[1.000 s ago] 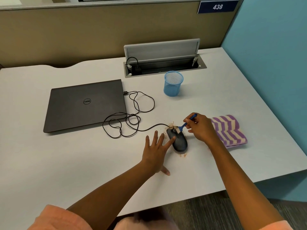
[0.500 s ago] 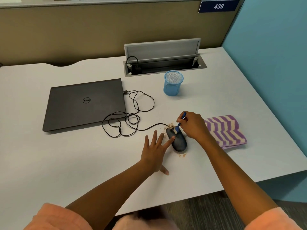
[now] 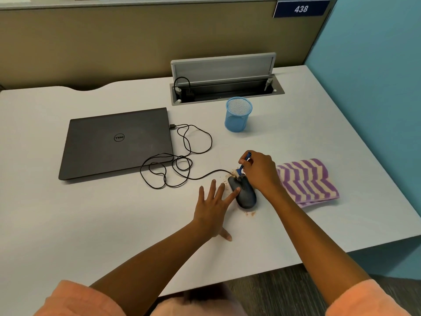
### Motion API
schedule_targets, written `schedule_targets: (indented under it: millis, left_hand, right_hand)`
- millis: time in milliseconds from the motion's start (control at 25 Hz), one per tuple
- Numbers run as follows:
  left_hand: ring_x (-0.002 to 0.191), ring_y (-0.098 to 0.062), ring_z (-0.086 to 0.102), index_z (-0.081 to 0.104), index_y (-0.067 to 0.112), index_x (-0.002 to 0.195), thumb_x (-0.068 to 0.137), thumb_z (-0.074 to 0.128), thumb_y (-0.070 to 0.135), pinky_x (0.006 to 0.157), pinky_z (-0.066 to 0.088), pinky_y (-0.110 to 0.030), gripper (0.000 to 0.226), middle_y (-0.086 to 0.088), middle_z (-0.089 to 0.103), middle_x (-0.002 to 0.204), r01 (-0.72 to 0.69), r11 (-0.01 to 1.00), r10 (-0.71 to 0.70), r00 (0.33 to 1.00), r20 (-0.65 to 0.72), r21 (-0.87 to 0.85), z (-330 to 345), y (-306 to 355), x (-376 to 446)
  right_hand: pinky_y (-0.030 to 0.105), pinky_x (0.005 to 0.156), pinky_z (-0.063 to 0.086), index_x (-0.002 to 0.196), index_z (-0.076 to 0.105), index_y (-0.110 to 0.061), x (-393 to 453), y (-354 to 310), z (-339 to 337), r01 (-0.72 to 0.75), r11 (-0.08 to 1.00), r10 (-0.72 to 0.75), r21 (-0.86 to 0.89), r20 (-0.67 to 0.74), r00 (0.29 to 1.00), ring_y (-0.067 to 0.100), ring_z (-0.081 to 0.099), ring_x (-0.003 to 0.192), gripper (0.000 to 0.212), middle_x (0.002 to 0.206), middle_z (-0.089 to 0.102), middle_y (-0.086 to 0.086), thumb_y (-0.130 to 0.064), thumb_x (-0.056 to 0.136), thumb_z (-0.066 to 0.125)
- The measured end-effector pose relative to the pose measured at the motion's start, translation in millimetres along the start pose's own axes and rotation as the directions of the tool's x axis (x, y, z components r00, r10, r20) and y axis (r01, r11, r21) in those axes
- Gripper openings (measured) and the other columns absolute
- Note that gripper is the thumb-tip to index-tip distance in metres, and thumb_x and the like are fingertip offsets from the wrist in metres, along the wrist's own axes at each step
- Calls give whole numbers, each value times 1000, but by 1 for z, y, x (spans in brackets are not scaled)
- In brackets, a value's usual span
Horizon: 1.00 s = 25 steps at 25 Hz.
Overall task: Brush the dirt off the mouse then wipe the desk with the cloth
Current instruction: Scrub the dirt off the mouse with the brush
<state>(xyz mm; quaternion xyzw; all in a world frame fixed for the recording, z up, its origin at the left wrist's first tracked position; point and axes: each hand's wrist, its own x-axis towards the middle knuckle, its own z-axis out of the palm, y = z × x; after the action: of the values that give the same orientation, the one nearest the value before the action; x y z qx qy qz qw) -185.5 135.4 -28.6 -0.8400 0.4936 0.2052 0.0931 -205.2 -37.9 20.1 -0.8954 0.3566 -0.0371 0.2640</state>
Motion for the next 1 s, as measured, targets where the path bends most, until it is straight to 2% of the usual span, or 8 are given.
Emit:
schedule_targets:
  millis: [120, 320, 480, 600, 680, 880, 1000]
  left_hand:
    - [148, -38, -21, -23, 34, 153, 65, 75, 73, 115, -8, -60, 137, -12, -13, 165, 2, 1000, -2, 1000, 1, -1, 0, -1, 1]
    - [148, -38, -21, -24, 35, 152, 64, 75, 73, 115, -10, -60, 138, -12, -14, 165, 1, 1000, -1, 1000, -2, -12, 3, -1, 2]
    - [148, -39, -21, -24, 35, 152, 63, 75, 74, 115, -9, -61, 138, -12, -13, 165, 2, 1000, -2, 1000, -3, -2, 5, -2, 4]
    - [148, -39, -21, -24, 35, 152, 63, 75, 74, 115, -9, -60, 139, -12, -13, 165, 1, 1000, -1, 1000, -7, -11, 5, -2, 4]
    - [148, -38, -20, -23, 36, 153, 63, 75, 74, 115, -9, -60, 139, -12, -12, 165, 0, 1000, -1, 1000, -10, -13, 6, -2, 4]
    - [148, -38, -20, -23, 35, 153, 63, 75, 74, 115, -9, -60, 138, -12, -12, 165, 2, 1000, -2, 1000, -13, -1, 6, -2, 5]
    - [148, -38, -20, -23, 35, 152, 63, 75, 74, 114, -10, -60, 138, -12, -12, 165, -1, 1000, 1, 1000, -7, -11, 7, -2, 5]
  right_hand:
    - [24, 74, 44, 111, 64, -11, -5, 2, 2, 7, 995, -4, -103, 31, 1000, 27, 66, 99, 20, 113, 70, 10, -15, 91, 60]
    - [28, 84, 50, 115, 64, -10, -4, -1, 4, 5, 1000, -5, -23, -2, 1000, 27, 65, 101, 23, 115, 69, 11, -18, 96, 54]
    - [26, 78, 47, 112, 64, -11, -9, 5, 6, 6, 997, -5, -80, 17, 1000, 25, 65, 98, 22, 114, 69, 10, -17, 92, 59]
    - [22, 75, 44, 108, 66, -12, -7, 1, 7, -16, 999, 16, 43, 2, 1000, 22, 64, 92, 20, 112, 71, 10, -20, 98, 51]
    - [20, 74, 40, 107, 67, -10, -6, 2, 5, -45, 996, 48, 83, -30, 998, 24, 66, 95, 22, 111, 71, 10, -21, 99, 49]
    - [18, 64, 41, 103, 65, -13, -16, 5, 9, -20, 1000, 20, -12, -36, 999, 21, 62, 82, 14, 104, 72, 9, -18, 96, 54]
    - [26, 82, 49, 116, 64, -10, -13, 3, 10, -77, 996, 79, 40, -46, 996, 24, 65, 101, 28, 115, 69, 10, -27, 100, 48]
